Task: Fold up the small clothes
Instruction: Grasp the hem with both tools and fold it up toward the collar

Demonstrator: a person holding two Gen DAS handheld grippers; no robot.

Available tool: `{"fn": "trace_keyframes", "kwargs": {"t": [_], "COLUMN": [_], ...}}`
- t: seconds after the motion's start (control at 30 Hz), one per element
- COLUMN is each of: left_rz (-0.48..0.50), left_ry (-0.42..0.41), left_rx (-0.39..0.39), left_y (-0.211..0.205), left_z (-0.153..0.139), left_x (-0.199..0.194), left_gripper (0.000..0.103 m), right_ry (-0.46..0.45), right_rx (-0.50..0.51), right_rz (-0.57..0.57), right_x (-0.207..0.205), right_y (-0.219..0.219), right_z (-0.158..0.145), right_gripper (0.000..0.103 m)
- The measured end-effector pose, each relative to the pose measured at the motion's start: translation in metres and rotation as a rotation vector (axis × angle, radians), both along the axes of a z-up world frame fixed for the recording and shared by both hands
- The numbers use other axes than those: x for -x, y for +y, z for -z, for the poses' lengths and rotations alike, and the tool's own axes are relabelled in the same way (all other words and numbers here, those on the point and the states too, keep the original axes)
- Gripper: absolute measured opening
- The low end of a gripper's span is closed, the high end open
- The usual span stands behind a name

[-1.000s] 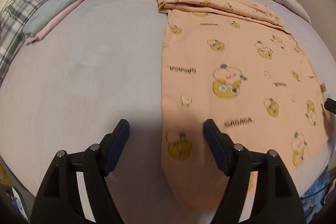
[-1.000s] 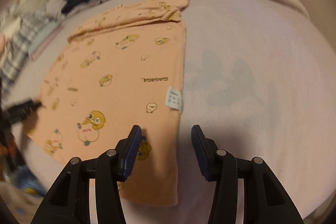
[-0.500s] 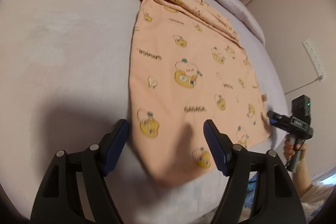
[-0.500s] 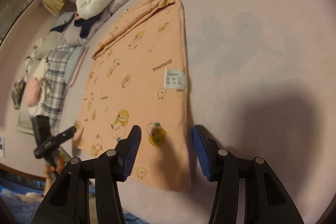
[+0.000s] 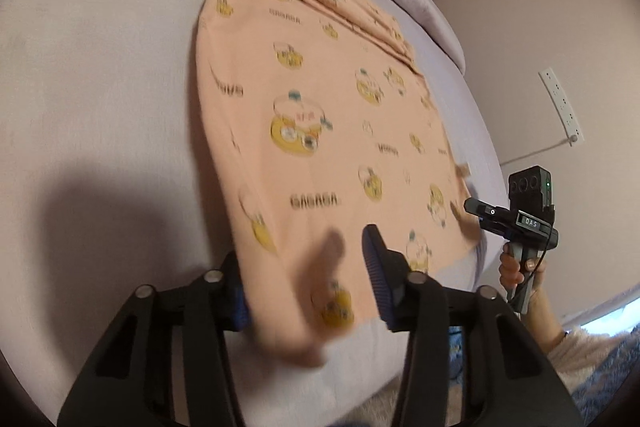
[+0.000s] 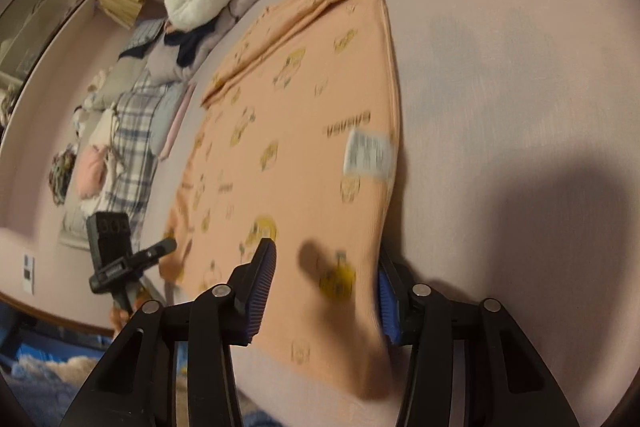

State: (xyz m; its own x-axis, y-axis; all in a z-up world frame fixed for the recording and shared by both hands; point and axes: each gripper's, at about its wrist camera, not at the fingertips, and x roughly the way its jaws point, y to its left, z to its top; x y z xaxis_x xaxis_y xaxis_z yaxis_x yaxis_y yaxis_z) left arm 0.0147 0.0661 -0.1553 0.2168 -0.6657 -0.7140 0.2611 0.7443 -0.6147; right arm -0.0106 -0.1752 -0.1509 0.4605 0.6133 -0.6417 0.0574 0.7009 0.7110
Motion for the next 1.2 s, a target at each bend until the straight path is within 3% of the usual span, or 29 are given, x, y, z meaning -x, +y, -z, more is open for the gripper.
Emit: {"fn": "trace_keyframes", "kwargs": {"t": [0.1, 0.13, 0.2, 0.23, 0.27, 0.4, 0.63, 0.87, 1.2], "left_rz": [0.011, 0.008, -0.015, -0.026, -0.039, -0.055, -0.082, -0.081, -0.147], "left_ry": [0.007, 0.016, 0.043, 0.056, 0.07, 0.053, 0.007, -0.075, -0.19], "left_rx": [-0.004, -0.005, 0.005, 0.009, 0.019, 0.044, 0.255, 0.313, 0.375], "left_y": [-0.001, -0.001, 0.001, 0.001, 0.001, 0.006, 0.021, 0.017, 0.013], "left_z": [0.003, 0.004, 0.007, 0.01, 0.012, 0.004, -0.023, -0.052, -0.084], "left_x": [0.002, -0.001, -0.009, -0.013, -0.016, -0.01, -0.01, -0.022, -0.075], "left_gripper": [0.037, 0.031, 0.015, 0.005, 0.005, 0.005, 0.005, 0.004, 0.004], "right_ry": [0.016, 0.016, 0.028, 0.035, 0.036, 0.01, -0.135, -0.26, -0.376], "right_rx": [-0.02, -0.024, -0.031, -0.021, -0.009, -0.024, -0.174, -0.255, -0.258], "right_rz": [0.002, 0.009, 0.024, 0.029, 0.031, 0.038, 0.032, 0.035, 0.091], "right_x": [0.007, 0.008, 0.002, -0.001, -0.004, -0.003, 0.0, -0.018, -0.057], "right_y": [-0.001, -0.002, -0.005, -0.005, -0.005, -0.006, -0.004, 0.005, -0.007], "right_z": [0.004, 0.006, 0.009, 0.01, 0.011, 0.008, -0.024, -0.054, -0.083], "right_gripper": [0.041, 0.037, 0.025, 0.013, 0.006, 0.005, 0.005, 0.005, 0.005]}}
